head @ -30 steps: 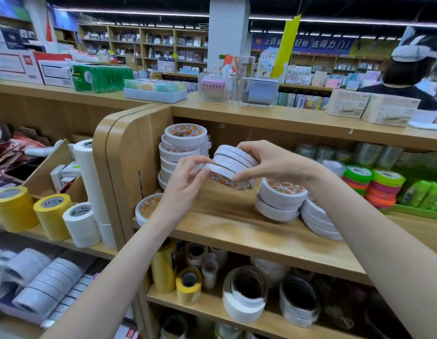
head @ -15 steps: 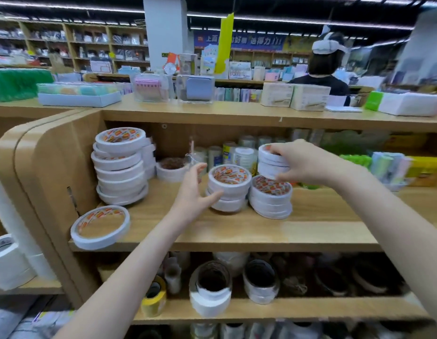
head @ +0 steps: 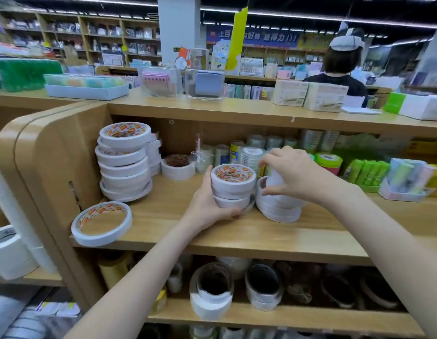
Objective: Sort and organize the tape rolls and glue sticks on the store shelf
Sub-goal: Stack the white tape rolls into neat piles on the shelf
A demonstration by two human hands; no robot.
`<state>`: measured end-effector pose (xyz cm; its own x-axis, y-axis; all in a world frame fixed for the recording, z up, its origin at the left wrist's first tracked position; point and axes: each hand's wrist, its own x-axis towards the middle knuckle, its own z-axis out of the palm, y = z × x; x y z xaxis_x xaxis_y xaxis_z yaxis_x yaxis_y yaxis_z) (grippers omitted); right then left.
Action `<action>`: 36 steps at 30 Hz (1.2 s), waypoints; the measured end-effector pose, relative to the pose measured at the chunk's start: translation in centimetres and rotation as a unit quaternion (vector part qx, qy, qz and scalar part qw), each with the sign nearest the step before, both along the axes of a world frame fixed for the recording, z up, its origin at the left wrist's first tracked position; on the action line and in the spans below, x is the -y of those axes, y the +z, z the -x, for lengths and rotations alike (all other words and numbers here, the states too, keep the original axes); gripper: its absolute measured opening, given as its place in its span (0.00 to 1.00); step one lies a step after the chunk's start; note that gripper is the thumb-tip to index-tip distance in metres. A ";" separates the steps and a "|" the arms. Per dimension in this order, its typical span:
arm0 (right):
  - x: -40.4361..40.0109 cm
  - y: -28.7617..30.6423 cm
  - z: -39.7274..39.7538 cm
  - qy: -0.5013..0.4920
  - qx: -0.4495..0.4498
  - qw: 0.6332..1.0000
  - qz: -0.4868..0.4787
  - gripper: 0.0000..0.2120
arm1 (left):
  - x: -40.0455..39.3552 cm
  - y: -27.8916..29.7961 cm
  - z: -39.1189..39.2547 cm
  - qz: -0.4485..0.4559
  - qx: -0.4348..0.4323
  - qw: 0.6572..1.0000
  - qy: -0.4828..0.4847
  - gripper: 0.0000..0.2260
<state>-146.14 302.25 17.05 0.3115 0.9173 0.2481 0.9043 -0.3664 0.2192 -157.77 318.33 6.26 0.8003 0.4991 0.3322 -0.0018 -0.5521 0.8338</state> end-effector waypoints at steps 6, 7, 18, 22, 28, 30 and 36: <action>-3.3 -0.2 1.0 0.067 -0.082 0.993 0.057 0.23 | -1.4 -0.1 1.0 0.032 0.010 0.999 0.007 0.45; -3.9 -0.2 1.0 0.067 -0.068 0.993 0.071 0.20 | -1.5 0.0 1.2 0.036 0.007 0.999 0.004 0.44; -4.7 0.8 0.1 0.097 -0.251 0.957 0.105 0.08 | -2.3 0.2 2.1 0.072 0.003 0.997 -0.025 0.38; -4.9 0.6 -0.3 0.106 -0.251 0.959 0.077 0.07 | -2.0 0.5 2.1 0.074 0.016 0.996 -0.035 0.38; -4.7 -2.0 -1.1 0.122 -0.229 0.966 0.001 0.08 | -1.1 0.5 2.1 0.018 0.023 1.000 0.009 0.45; -4.6 -3.1 -1.4 0.138 -0.210 0.968 -0.026 0.09 | -0.9 0.4 2.2 -0.016 0.013 0.999 0.030 0.48; -4.5 -3.3 -1.5 0.156 -0.209 0.965 -0.025 0.09 | -0.9 0.4 2.5 -0.039 -0.018 0.998 0.047 0.50</action>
